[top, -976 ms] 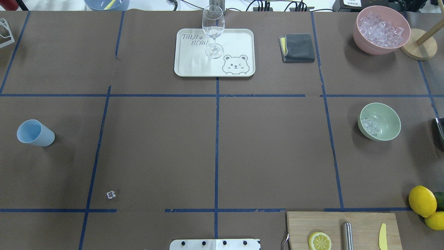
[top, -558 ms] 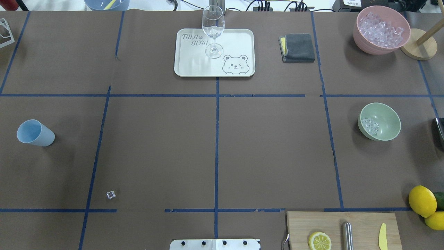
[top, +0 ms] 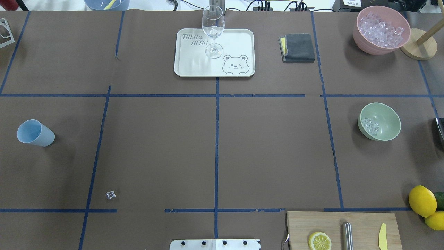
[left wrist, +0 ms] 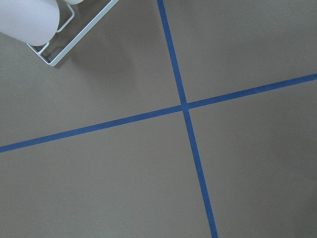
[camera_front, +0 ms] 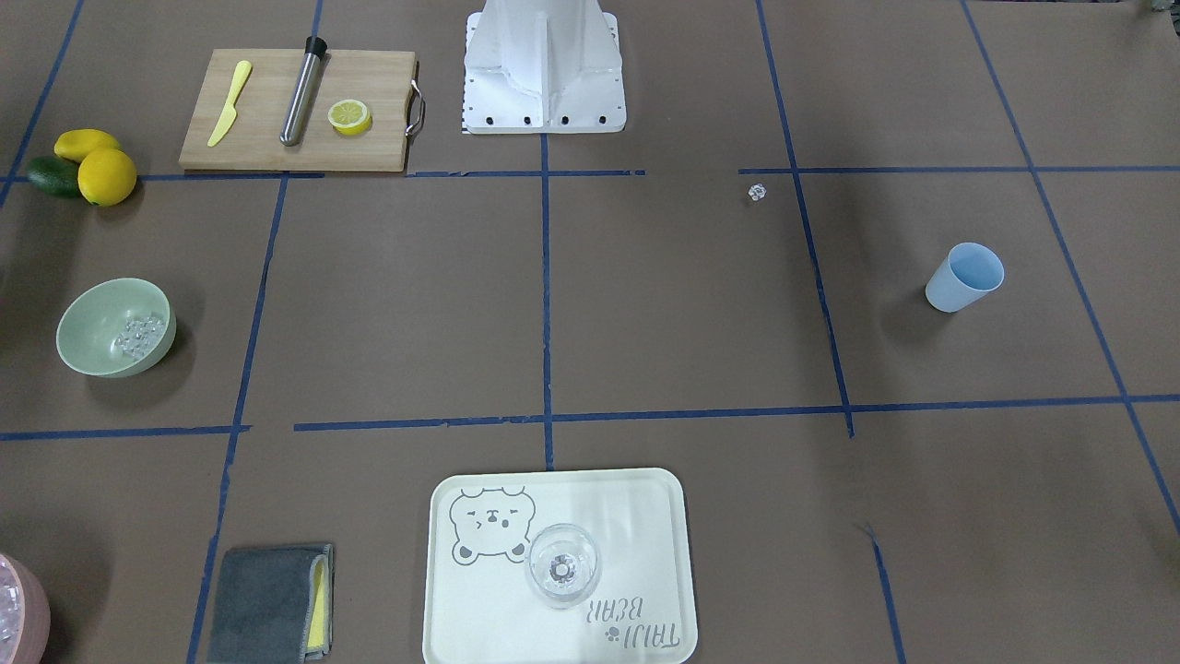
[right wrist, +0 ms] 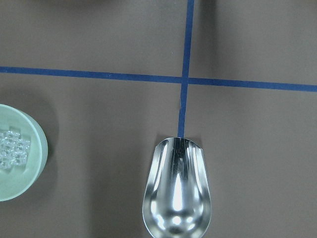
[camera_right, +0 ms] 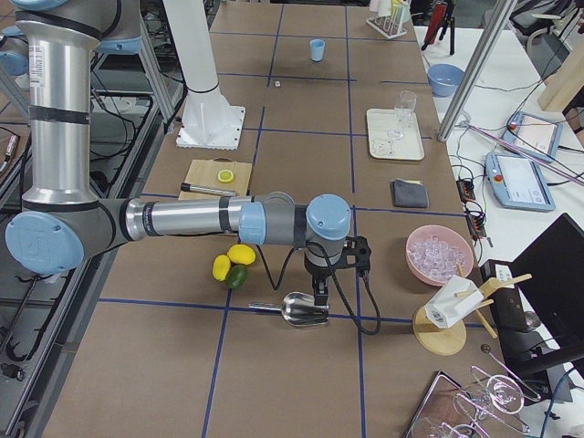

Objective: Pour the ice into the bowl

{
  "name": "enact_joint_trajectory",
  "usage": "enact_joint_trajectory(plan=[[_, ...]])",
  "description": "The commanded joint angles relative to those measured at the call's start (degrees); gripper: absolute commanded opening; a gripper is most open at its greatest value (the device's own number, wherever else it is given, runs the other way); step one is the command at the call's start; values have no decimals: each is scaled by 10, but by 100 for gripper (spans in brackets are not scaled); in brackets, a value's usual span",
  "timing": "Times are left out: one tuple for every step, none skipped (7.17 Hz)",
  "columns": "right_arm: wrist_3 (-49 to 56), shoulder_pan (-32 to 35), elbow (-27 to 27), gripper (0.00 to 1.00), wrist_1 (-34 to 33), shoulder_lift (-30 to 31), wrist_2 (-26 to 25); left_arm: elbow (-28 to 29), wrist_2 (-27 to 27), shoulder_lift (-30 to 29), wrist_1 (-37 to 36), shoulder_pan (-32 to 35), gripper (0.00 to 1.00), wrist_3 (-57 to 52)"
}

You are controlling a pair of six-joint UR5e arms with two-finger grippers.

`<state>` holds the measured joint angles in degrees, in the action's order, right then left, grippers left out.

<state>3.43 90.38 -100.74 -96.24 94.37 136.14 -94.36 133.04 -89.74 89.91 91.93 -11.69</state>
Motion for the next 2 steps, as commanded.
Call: enact_joint_trajectory(plan=[[0, 1, -1, 100, 0, -1, 0, -1, 0, 0, 0, 0, 100, -1], [0, 1, -2, 100, 0, -1, 0, -1, 0, 0, 1, 0, 100, -1]])
